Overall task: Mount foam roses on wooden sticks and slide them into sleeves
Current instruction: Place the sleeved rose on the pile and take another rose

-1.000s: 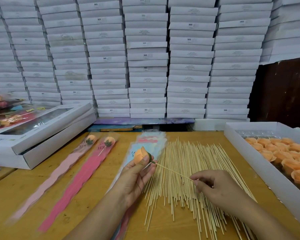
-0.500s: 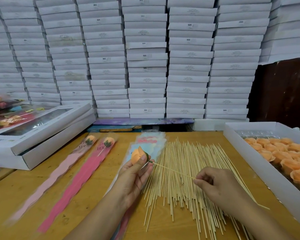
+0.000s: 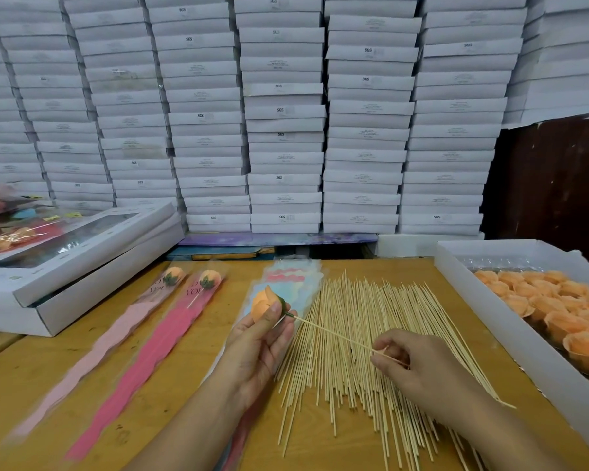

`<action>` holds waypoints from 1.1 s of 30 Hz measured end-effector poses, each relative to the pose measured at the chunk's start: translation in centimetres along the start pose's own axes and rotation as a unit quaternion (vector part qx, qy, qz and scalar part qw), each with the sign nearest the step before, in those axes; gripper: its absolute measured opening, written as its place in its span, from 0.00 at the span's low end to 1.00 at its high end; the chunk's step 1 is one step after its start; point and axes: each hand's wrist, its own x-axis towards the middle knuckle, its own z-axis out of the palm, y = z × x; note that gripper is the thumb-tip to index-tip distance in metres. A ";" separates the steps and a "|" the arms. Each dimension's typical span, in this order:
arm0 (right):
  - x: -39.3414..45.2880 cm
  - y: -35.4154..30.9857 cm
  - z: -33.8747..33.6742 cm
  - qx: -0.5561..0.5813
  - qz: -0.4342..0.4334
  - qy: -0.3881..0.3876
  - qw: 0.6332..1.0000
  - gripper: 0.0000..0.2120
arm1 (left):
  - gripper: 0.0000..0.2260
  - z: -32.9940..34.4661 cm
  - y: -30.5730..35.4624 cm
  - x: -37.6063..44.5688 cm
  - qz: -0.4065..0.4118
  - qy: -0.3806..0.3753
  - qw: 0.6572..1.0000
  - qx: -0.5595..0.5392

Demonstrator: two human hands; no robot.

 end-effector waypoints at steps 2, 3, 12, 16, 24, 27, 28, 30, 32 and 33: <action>0.0 0.1 -0.1 0.005 0.009 0.023 1.000 0.06 | 0.15 0.0 0.0 0.0 0.010 0.007 1.000 -0.001; 0.0 0.2 -0.2 0.004 0.008 0.030 0.999 0.06 | 0.16 0.0 0.0 0.1 0.014 0.010 1.000 0.001; -0.1 0.3 -0.3 -0.008 -0.021 -0.032 0.999 0.15 | 0.19 0.2 0.1 -0.4 0.016 0.006 1.000 0.007; -0.1 0.3 -0.3 0.020 -0.002 -0.040 0.999 0.13 | 0.19 0.4 0.3 -0.4 0.017 0.008 1.000 0.020; 0.7 -0.1 -2.4 0.278 0.088 0.020 0.956 0.11 | 0.14 1.3 3.5 -0.5 0.026 0.013 0.987 0.158; 0.8 0.1 -2.9 0.393 0.118 0.031 0.911 0.11 | 0.10 1.1 5.2 -0.4 0.003 0.046 0.972 0.231; 0.9 0.1 -3.0 0.428 0.127 0.036 0.894 0.11 | 0.10 0.9 5.9 -0.2 0.000 0.052 0.967 0.250; 1.0 0.2 -3.2 0.493 0.142 0.043 0.857 0.09 | 0.09 0.5 7.1 0.4 0.009 0.064 0.952 0.298; 1.2 0.1 -3.3 0.531 0.145 0.045 0.834 0.09 | 0.07 -0.7 7.8 1.5 0.043 0.099 0.899 0.425; 1.2 0.1 -3.3 0.540 0.144 0.046 0.828 0.09 | 0.06 -1.5 7.9 2.0 0.071 0.124 0.843 0.519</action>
